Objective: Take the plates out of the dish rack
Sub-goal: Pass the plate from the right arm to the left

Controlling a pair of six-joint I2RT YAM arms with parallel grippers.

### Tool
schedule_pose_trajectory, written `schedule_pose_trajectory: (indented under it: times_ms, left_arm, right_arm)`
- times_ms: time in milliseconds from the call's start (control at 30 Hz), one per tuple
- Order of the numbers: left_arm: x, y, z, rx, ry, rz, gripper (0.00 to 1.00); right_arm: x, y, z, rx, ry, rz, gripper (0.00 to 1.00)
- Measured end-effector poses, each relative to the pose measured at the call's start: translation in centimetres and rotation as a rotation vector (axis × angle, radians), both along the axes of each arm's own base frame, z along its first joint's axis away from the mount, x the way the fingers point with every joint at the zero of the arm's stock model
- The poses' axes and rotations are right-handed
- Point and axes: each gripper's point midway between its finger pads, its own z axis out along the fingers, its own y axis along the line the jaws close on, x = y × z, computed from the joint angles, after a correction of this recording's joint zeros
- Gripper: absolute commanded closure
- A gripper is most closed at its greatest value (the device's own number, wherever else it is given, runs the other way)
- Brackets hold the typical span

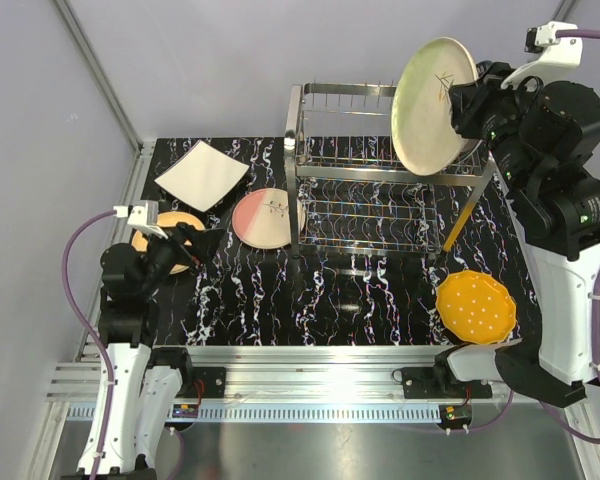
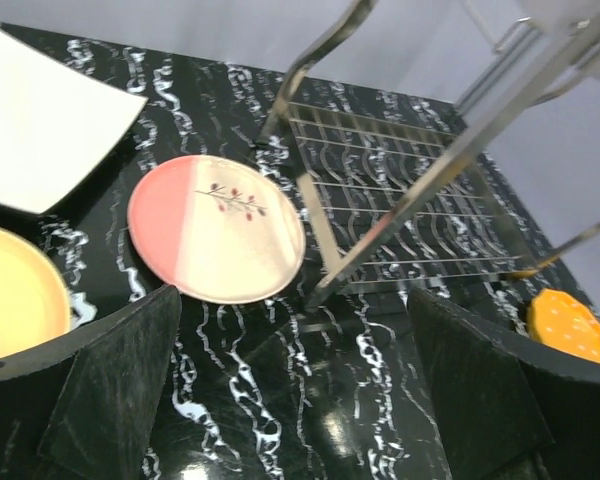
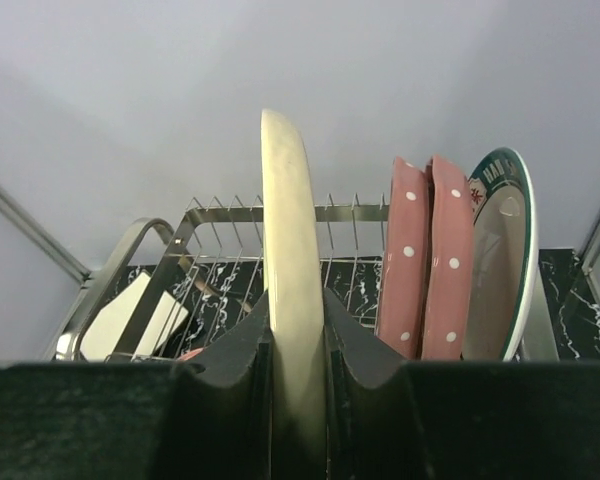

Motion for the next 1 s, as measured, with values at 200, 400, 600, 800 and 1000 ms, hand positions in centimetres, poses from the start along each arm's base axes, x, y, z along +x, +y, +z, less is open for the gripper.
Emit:
schedule_pose_trajectory:
  times_ms: [200, 400, 600, 800, 1000]
  left_arm:
    - [-1.1, -2.4, 2.8, -0.112, -0.047, -0.132, 0.01]
    - [-3.1, -4.9, 6.9, -0.304, -0.117, -0.303, 0.01]
    - [-5.2, -7.5, 9.2, -0.428, -0.114, -0.443, 0.01]
    - [-7.0, -10.9, 9.7, -0.496, -0.065, -0.564, 0.01]
    - [-7.3, -15.6, 8.0, -0.508, 0.066, -0.644, 0.01]
  right_arm:
    - [-1.1, 0.8, -0.4, 0.053, 0.024, 0.079, 1.0]
    - [-2.7, 2.8, -2.2, 0.137, 0.097, 0.228, 1.0]
    - [-4.4, 6.4, -5.6, 0.236, 0.23, 0.448, 1.0]
    - [-5.5, 9.9, -8.6, 0.322, 0.352, 0.664, 1.0]
    - [-7.1, 11.8, -9.7, 0.364, 0.386, 0.825, 1.0]
